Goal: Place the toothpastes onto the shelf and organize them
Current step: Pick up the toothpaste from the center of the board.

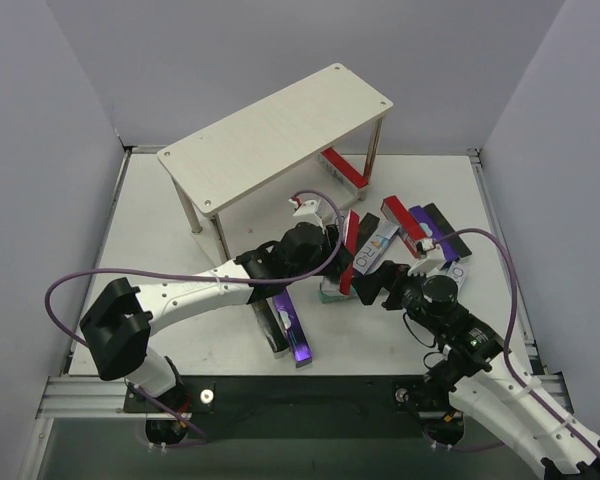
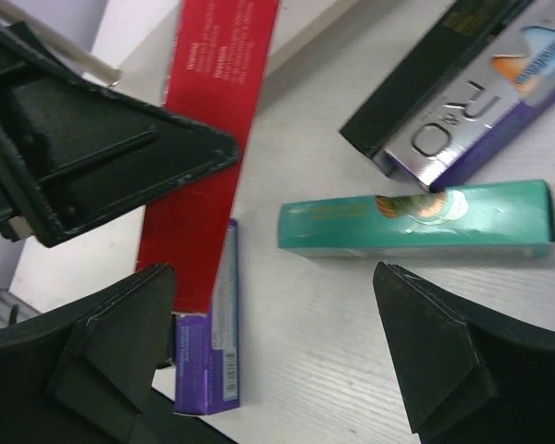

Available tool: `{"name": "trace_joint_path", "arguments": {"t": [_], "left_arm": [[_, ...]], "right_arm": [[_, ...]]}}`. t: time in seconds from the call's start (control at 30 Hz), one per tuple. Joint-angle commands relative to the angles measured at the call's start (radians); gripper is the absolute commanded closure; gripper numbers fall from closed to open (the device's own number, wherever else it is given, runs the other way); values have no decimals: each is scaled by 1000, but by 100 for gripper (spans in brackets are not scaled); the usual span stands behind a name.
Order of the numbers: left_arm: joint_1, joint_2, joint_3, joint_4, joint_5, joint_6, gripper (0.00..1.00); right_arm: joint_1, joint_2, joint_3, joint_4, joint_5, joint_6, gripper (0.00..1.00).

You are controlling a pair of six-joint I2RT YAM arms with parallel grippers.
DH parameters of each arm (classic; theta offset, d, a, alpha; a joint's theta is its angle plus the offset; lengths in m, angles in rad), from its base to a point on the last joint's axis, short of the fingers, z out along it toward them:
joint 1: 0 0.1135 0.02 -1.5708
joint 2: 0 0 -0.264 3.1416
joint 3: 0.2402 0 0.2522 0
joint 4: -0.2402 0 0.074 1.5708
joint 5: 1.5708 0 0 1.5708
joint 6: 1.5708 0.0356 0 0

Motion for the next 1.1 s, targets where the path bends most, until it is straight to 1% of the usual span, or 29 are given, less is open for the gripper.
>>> {"name": "trace_joint_path", "arguments": {"t": [0.0,0.1,0.3,0.5,0.53,0.7,0.97,1.0,1.03,1.07], "left_arm": [[4,-52,-1,132,-33,-151,53],[3,-52,-8,147,-31,-181,53],[1,-49,-13,161,-41,-205,53],[0,-46,-19,180,-51,-227,53],[-2,-46,-19,180,-56,-231,53],[-8,-51,-28,187,-77,-250,52],[-14,-58,-48,213,-76,-254,52],[-17,-60,-50,219,-74,-256,52],[-16,-61,-54,226,-73,-256,52],[-16,-63,-65,232,-70,-253,52]], "right_arm": [[13,61,-4,199,-121,5,7],[20,91,5,244,-129,5,7],[29,150,26,262,-136,-5,7],[49,209,49,247,-115,-20,12],[56,213,51,245,-110,-23,14],[76,247,60,257,-92,-38,18],[102,269,52,297,-64,-58,32],[102,269,55,300,-63,-61,34],[104,270,57,301,-61,-66,41],[102,272,60,302,-63,-67,44]]}}
